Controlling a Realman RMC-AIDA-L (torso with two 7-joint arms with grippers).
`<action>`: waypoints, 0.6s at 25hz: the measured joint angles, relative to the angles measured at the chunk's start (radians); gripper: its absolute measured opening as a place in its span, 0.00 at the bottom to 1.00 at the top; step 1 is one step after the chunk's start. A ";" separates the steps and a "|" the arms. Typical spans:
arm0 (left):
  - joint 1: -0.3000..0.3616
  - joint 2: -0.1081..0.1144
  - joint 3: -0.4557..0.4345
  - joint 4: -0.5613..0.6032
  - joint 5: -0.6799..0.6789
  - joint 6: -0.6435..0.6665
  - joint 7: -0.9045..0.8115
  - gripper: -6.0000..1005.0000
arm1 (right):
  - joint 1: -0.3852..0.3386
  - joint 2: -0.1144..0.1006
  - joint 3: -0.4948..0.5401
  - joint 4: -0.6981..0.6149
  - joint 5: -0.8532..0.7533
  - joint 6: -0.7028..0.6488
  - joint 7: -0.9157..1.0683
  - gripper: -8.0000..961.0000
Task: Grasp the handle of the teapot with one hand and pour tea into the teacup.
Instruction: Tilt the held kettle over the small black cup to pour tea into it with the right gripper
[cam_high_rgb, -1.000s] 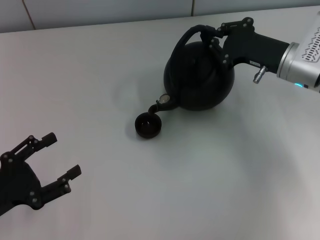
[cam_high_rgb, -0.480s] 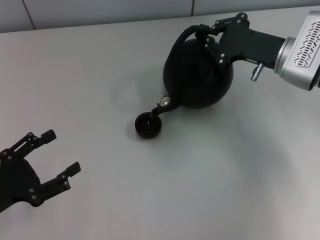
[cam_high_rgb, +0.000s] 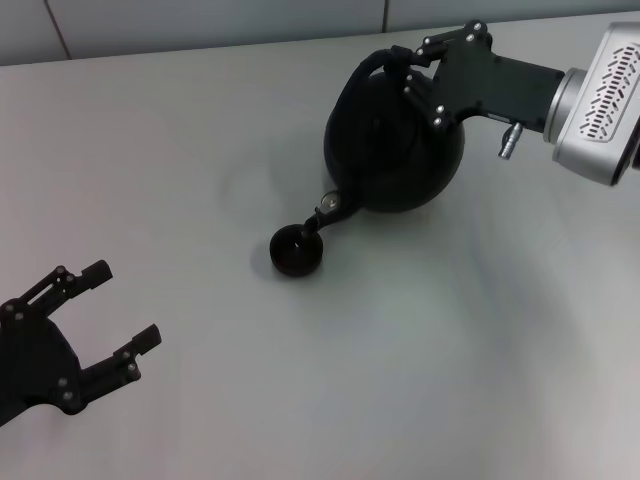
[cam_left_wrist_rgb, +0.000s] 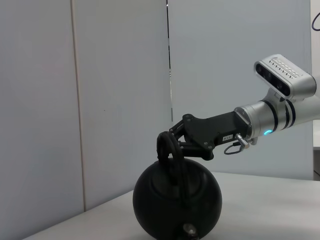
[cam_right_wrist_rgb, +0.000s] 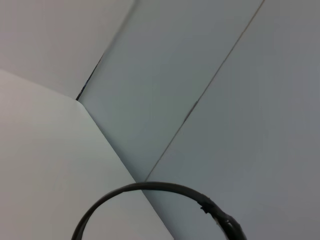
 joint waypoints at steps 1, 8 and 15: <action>0.000 0.000 0.000 0.000 0.000 0.000 0.000 0.84 | 0.001 0.000 -0.001 -0.003 0.000 0.000 -0.007 0.09; 0.000 -0.001 0.000 -0.002 0.000 -0.001 0.000 0.84 | 0.001 0.003 -0.013 -0.014 0.002 0.000 -0.030 0.09; 0.000 -0.001 0.000 -0.002 0.000 0.001 0.000 0.84 | 0.008 0.005 -0.012 -0.016 0.002 -0.002 -0.058 0.09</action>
